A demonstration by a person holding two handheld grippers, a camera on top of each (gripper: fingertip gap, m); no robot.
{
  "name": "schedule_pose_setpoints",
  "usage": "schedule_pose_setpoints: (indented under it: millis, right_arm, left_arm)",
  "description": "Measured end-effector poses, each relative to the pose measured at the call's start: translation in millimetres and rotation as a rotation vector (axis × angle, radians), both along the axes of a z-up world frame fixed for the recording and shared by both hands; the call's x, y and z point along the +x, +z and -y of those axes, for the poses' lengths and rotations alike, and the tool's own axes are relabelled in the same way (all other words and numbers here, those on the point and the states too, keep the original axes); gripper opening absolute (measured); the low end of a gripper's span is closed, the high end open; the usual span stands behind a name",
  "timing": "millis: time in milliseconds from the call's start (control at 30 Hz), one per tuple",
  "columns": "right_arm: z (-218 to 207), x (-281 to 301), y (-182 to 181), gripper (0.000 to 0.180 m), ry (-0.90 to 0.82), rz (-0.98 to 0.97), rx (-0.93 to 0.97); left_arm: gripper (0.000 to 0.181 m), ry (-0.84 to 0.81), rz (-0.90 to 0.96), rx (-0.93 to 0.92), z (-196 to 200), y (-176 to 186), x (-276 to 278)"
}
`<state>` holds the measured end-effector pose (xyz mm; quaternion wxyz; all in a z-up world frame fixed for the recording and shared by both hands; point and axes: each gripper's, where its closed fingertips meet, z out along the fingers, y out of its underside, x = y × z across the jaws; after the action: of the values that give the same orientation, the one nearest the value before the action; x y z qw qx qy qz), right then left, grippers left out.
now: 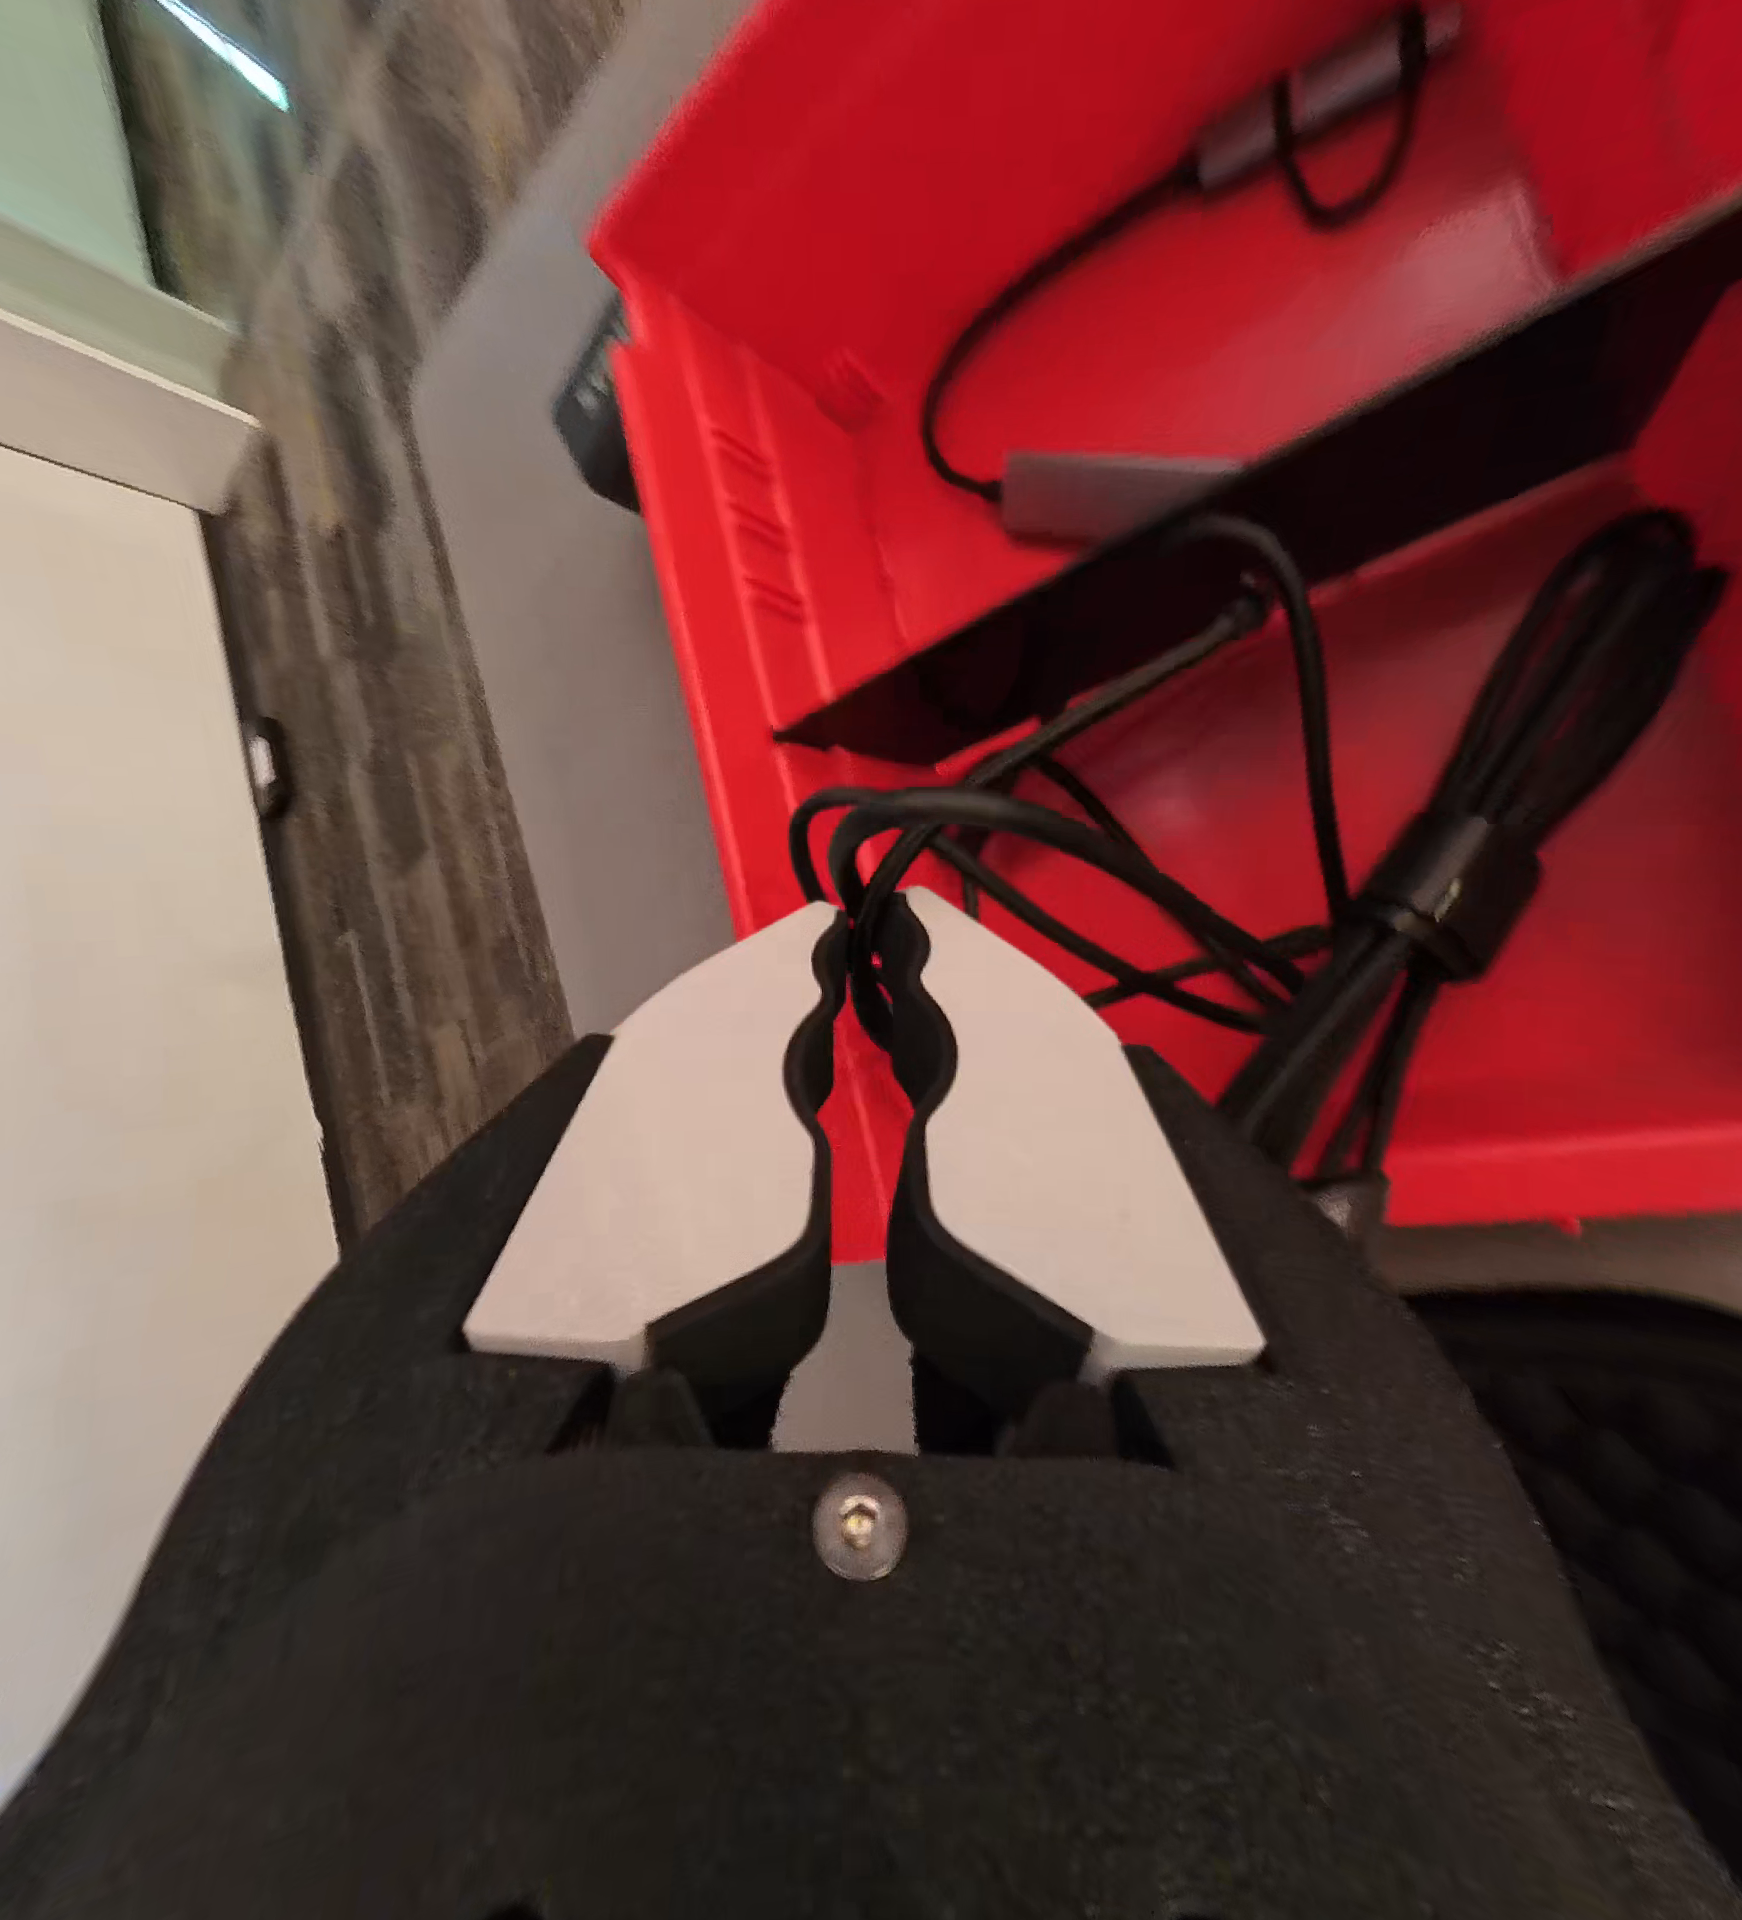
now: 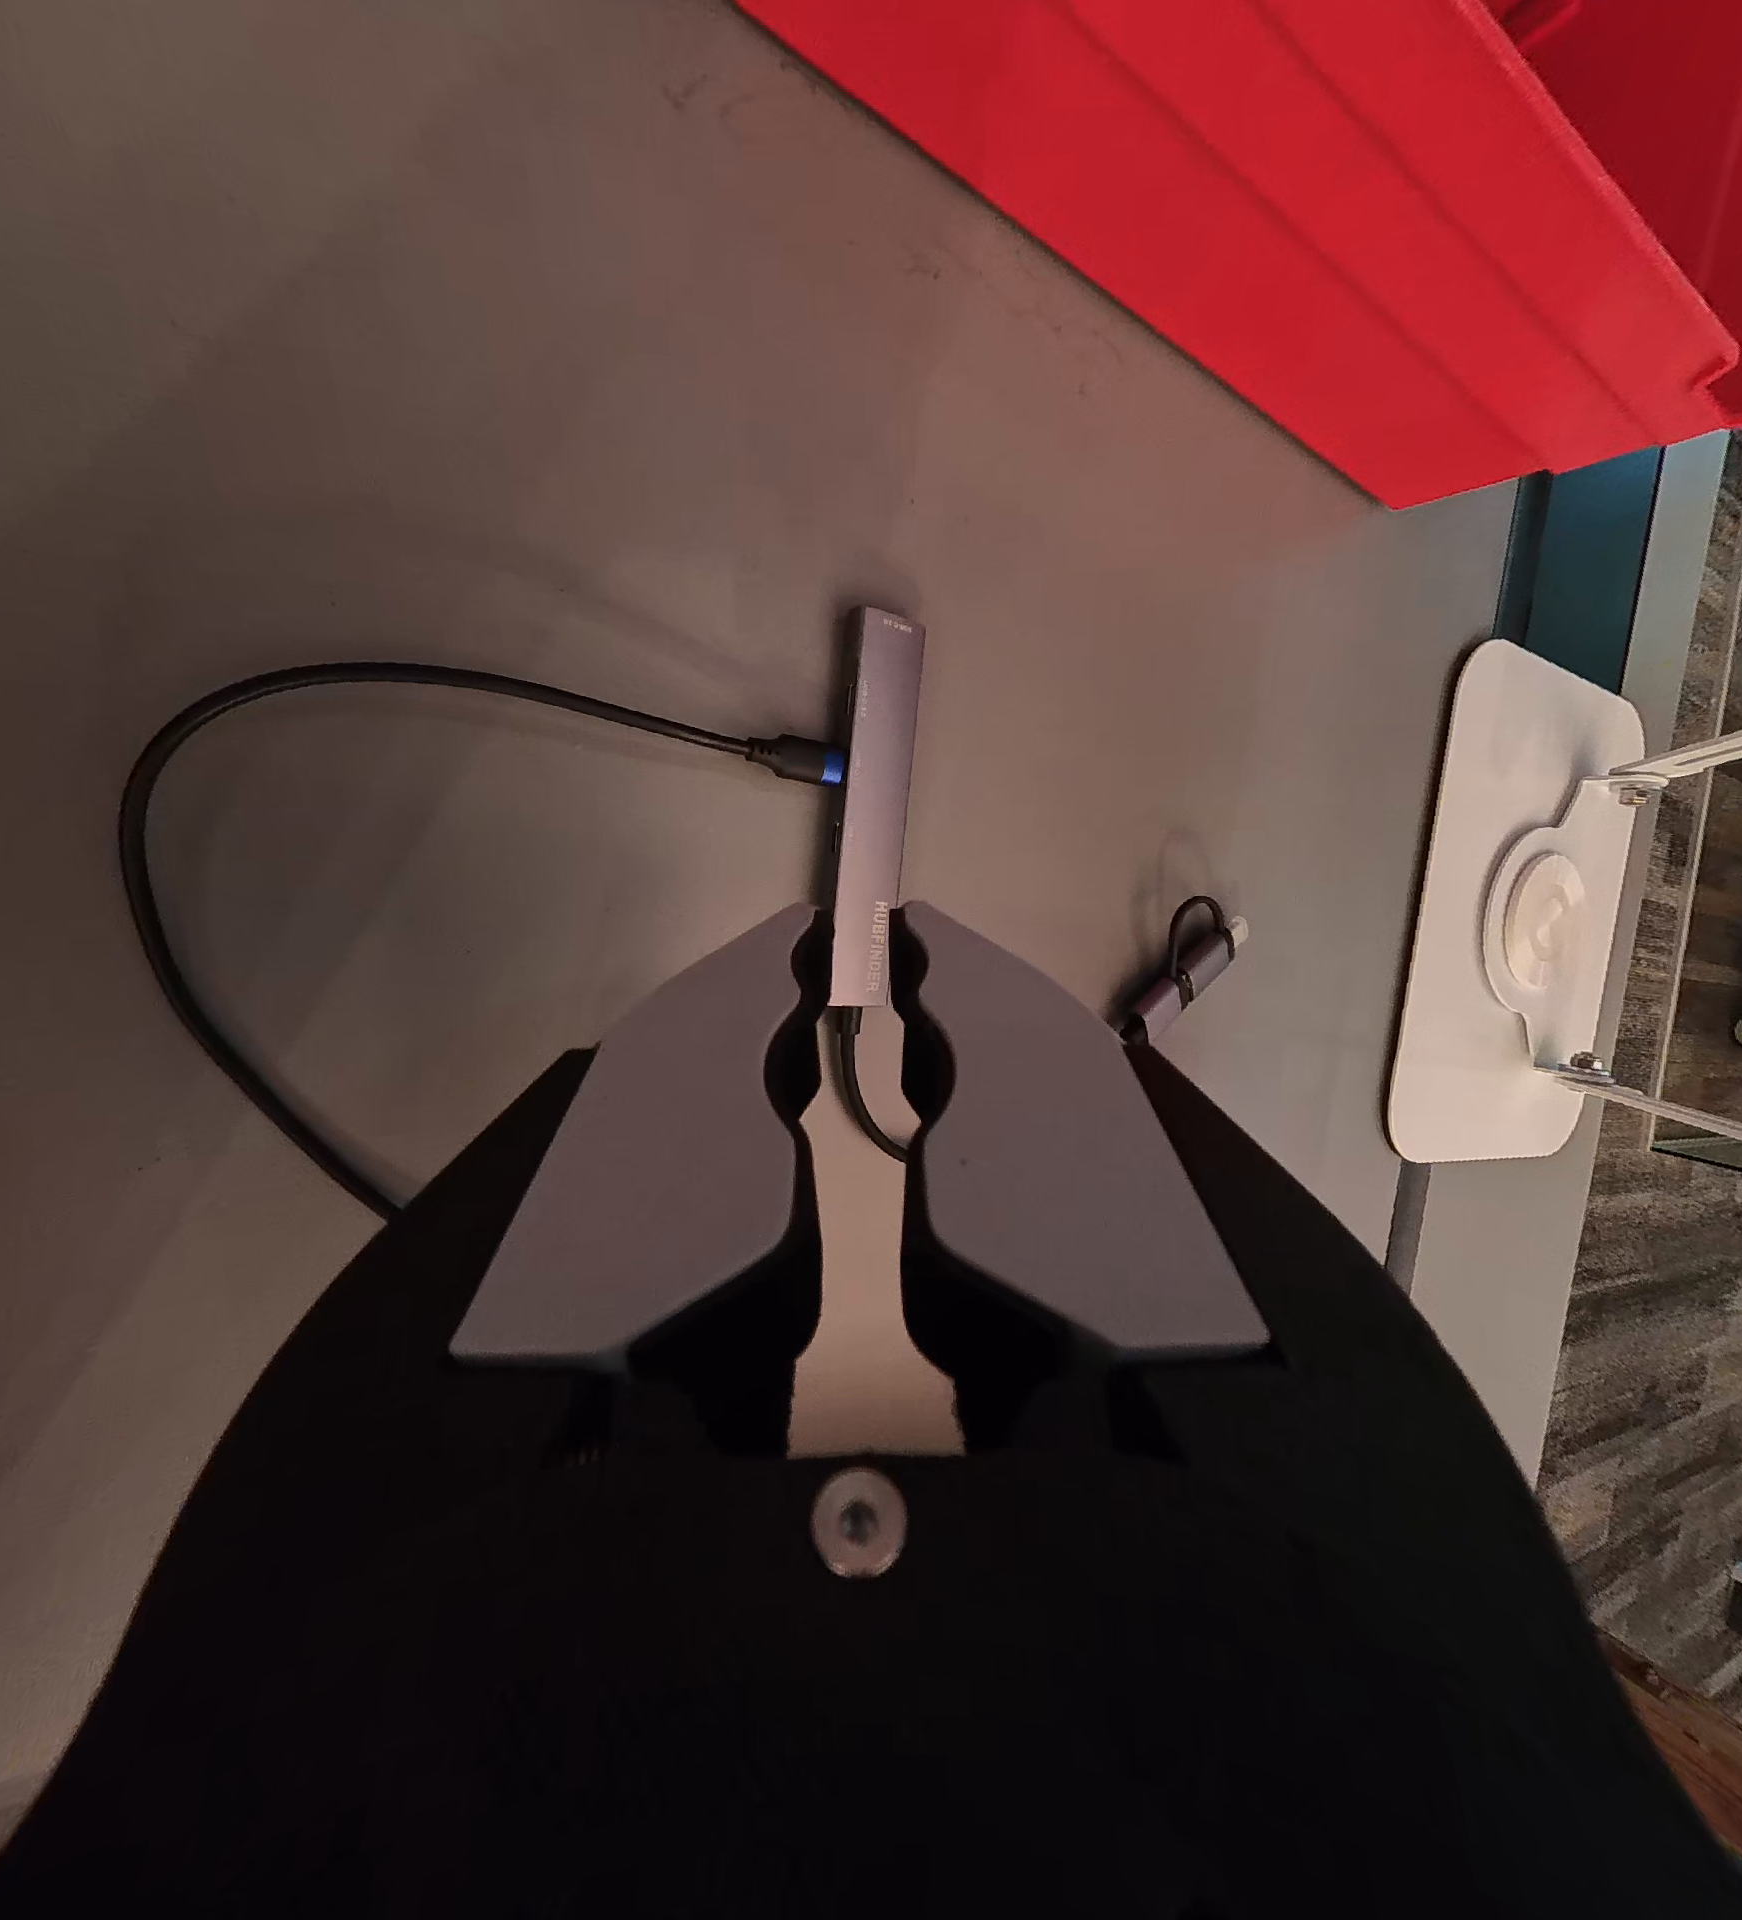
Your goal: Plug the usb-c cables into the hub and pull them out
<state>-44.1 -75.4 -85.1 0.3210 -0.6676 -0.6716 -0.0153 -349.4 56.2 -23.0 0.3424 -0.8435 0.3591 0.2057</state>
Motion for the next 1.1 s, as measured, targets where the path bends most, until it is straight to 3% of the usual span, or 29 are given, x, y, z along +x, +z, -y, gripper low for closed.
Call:
schedule_pose_setpoints:
  millis: [133,300,600,867,1100]
  right_arm:
    - [1,-2,1,0.011,-0.001,-0.012,-0.011]
    - [1,-2,1,0.011,0.003,-0.017,-0.014]
    - [1,-1,-1,0.011,0.002,-0.003,-0.013]
    - [1,-1,-2,0.011,-0.001,-0.003,-0.01]
    - [-1,-1,0,0.011,-0.005,-0.018,-0.005]
  left_arm:
    - [0.006,-0.036,-0.024,0.144,-16,16,5]
    - [0.005,-0.049,-0.101,-0.203,20,-34,1]
    - [0.004,0.137,0.053,-0.35,51,-43,-18]
    - [0.004,0.159,0.075,-0.107,40,4,-20]
    - [0.004,0.176,0.081,0.159,54,67,-17]
